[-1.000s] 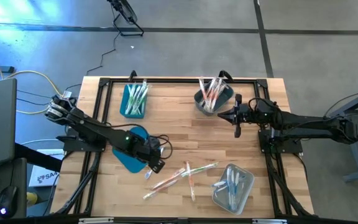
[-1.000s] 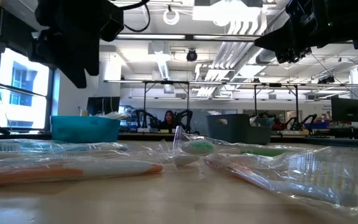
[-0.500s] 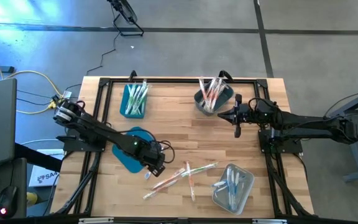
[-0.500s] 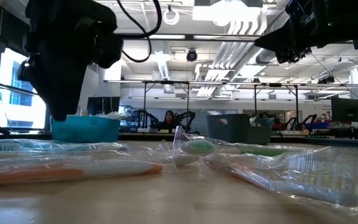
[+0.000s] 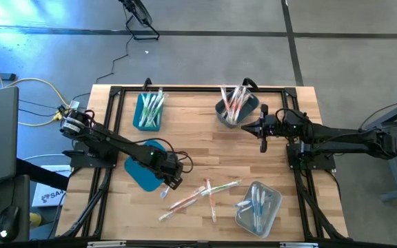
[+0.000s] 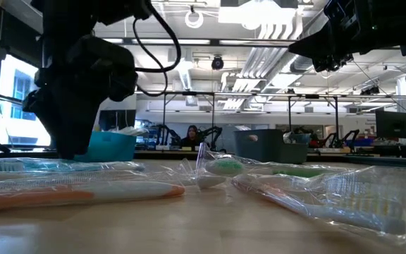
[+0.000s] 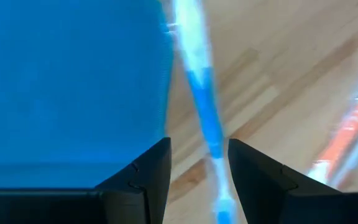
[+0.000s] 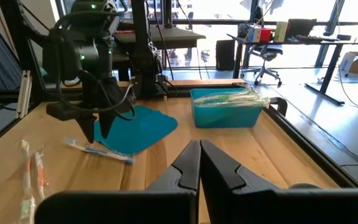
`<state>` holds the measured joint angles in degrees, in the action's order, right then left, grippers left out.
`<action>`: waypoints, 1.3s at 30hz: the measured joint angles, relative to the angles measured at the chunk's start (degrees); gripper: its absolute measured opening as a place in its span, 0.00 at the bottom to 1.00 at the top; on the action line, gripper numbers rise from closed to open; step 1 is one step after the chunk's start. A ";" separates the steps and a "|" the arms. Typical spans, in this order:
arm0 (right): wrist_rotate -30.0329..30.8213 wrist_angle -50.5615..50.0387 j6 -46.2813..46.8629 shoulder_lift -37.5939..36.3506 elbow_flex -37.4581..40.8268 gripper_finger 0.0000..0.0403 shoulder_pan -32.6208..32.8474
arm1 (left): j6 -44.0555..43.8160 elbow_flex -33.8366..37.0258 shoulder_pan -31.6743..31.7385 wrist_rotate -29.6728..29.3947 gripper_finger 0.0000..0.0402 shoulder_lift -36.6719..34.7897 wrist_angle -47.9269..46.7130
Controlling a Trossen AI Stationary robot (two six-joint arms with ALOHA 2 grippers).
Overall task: Pick & Place Toothbrushes
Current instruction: Put the blue toothbrush into the light gray bin
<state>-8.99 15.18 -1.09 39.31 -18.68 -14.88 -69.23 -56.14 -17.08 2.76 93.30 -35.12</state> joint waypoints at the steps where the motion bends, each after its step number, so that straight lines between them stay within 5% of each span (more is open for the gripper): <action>1: 0.03 0.00 0.00 0.00 0.00 0.01 -0.01 | 0.00 0.30 -0.04 0.23 0.39 -0.02 1.55; 26: 0.09 -0.05 -0.19 0.02 0.00 0.01 -0.01 | -1.53 0.43 -0.11 3.06 0.38 4.96 6.69; 39: 0.09 -0.11 -0.21 0.02 0.00 0.01 -0.01 | -1.11 0.61 -0.11 4.19 0.14 4.86 7.46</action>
<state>-8.91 15.07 -1.30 39.33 -18.68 -14.90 -70.35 -55.53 -17.19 6.96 98.16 -27.66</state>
